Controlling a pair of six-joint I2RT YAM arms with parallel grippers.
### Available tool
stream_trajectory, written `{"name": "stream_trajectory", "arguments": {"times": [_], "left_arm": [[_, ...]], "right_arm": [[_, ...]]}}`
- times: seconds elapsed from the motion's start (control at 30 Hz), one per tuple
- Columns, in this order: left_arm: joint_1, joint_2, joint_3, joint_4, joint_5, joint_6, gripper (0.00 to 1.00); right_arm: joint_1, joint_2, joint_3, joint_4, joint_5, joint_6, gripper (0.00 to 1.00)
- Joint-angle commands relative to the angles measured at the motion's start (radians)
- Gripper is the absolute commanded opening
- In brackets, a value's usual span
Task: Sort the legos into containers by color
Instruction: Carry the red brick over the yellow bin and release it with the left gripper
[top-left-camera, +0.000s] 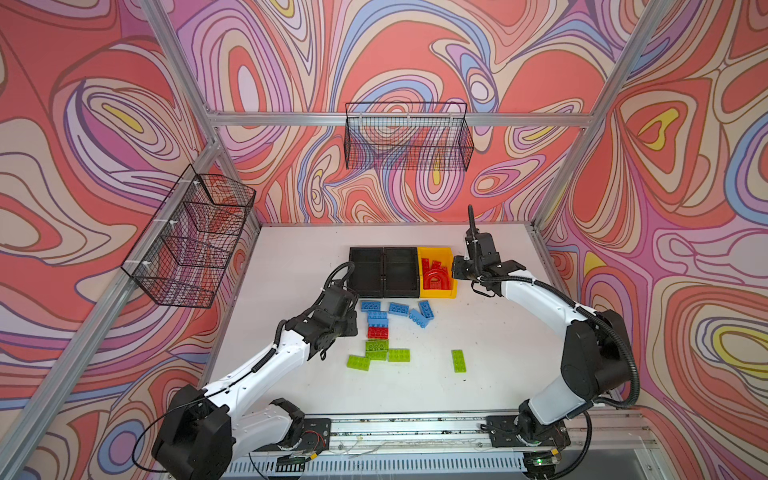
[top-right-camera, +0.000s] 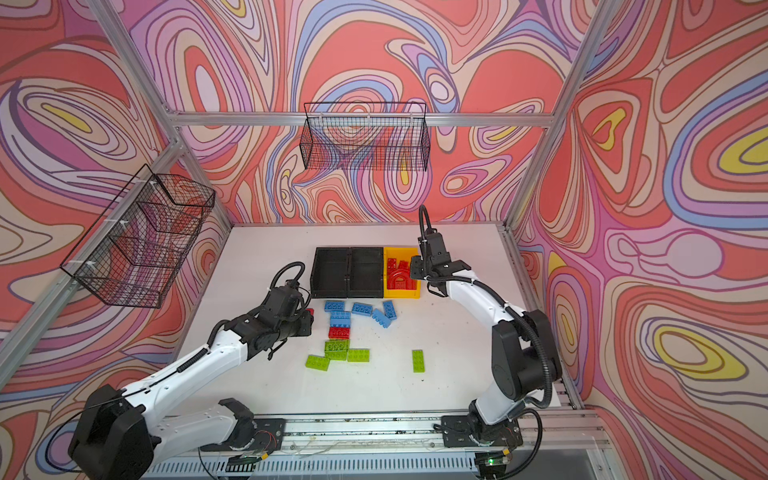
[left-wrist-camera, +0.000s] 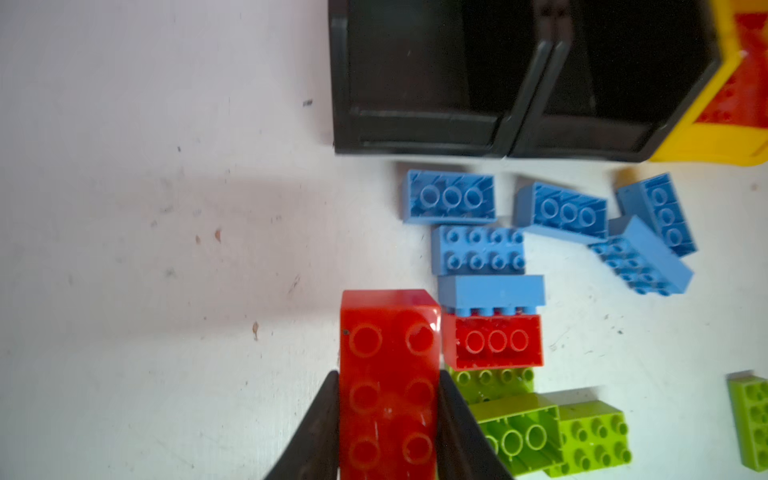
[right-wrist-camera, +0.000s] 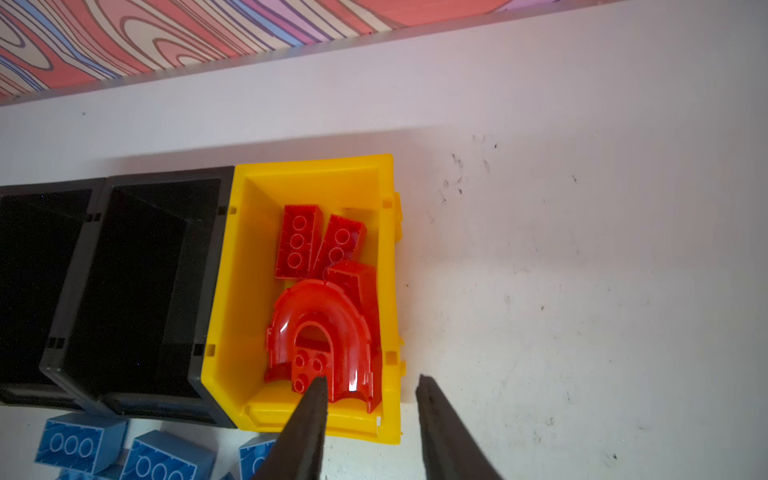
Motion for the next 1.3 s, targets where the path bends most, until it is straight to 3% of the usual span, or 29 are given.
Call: {"name": "stream_trajectory", "arguments": {"times": [0.0, 0.3, 0.57, 0.97, 1.27], "left_arm": [[-0.002, 0.054, 0.137, -0.026, -0.007, 0.07, 0.32], [-0.044, 0.445, 0.609, 0.03, 0.126, 0.15, 0.32], [-0.092, 0.743, 0.896, 0.14, 0.213, 0.088, 0.32], [-0.149, 1.056, 1.188, 0.155, 0.223, 0.03, 0.33], [-0.161, 1.15, 1.282, 0.077, 0.155, 0.031, 0.42]], "right_arm": [[-0.009, -0.015, -0.001, 0.018, -0.007, 0.018, 0.39], [-0.046, -0.055, -0.05, 0.073, -0.036, 0.076, 0.39], [-0.069, -0.096, -0.101, 0.141, -0.075, 0.122, 0.39], [-0.072, -0.153, -0.136, 0.164, -0.065, 0.138, 0.38], [-0.079, -0.212, -0.163, 0.137, -0.004, 0.141, 0.38]]}}
